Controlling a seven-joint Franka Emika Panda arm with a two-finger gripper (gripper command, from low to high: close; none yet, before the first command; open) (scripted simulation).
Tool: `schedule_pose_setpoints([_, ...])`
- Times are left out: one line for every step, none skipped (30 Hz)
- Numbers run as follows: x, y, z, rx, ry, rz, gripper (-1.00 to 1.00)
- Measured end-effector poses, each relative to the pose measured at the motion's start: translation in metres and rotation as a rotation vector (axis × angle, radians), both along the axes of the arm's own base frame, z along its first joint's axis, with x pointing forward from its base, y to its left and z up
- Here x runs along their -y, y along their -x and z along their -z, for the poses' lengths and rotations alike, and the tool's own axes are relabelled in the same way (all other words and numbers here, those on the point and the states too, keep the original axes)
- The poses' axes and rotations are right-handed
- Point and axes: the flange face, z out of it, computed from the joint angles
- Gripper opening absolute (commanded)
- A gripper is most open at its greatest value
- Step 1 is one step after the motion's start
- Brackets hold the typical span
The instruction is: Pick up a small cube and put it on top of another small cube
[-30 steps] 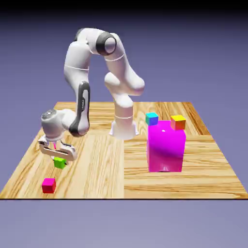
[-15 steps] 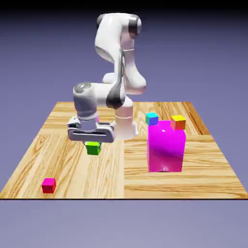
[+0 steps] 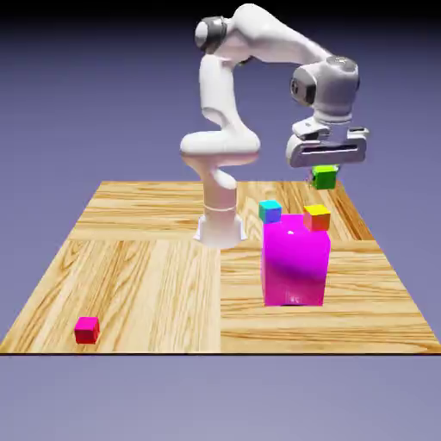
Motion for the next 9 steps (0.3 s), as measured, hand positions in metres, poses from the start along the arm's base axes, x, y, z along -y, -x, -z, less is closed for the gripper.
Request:
schedule_pose_setpoints([0.000, 0.001, 0.016, 0.000, 0.000, 0.000, -1.00])
schedule_pose_setpoints([0.001, 0.003, 0.031, 0.000, 0.000, 0.000, -1.00])
schedule_pose_setpoints([0.002, 0.004, 0.038, 0.001, 0.001, 0.000, 1.00])
schedule_pose_setpoints([0.002, 0.004, 0.038, 0.002, 0.003, 0.000, 1.00])
schedule_pose_setpoints([0.002, 0.004, 0.038, 0.002, 0.003, 0.000, 1.00])
schedule_pose_setpoints([0.001, 0.002, 0.023, 0.001, 0.003, 0.000, 1.00])
schedule_pose_setpoints([0.000, 0.001, 0.007, 0.001, 0.003, 0.000, 1.00])
schedule_pose_setpoints([0.000, -0.001, -0.008, 0.001, 0.003, 0.000, 1.00])
schedule_pose_setpoints([0.000, -0.001, -0.024, 0.001, 0.003, 0.000, 1.00])
